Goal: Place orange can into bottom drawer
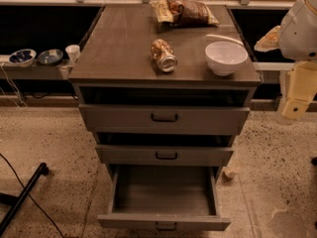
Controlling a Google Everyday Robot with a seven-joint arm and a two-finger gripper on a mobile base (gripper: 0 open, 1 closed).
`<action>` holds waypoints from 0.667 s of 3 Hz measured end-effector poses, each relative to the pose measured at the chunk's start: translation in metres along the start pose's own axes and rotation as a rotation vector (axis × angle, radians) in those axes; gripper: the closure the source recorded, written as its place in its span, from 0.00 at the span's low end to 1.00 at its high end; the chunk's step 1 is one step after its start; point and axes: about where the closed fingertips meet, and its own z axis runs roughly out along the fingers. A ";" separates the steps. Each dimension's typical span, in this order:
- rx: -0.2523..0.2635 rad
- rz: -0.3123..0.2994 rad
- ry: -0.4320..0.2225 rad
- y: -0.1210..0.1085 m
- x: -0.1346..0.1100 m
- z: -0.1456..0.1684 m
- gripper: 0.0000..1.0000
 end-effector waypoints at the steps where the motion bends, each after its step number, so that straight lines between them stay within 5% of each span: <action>1: 0.000 0.000 0.000 0.000 0.000 0.000 0.00; 2: 0.003 -0.002 -0.069 -0.022 -0.027 0.010 0.00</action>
Offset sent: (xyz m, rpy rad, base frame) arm 0.0573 0.0599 -0.0038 0.1627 0.0080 0.0347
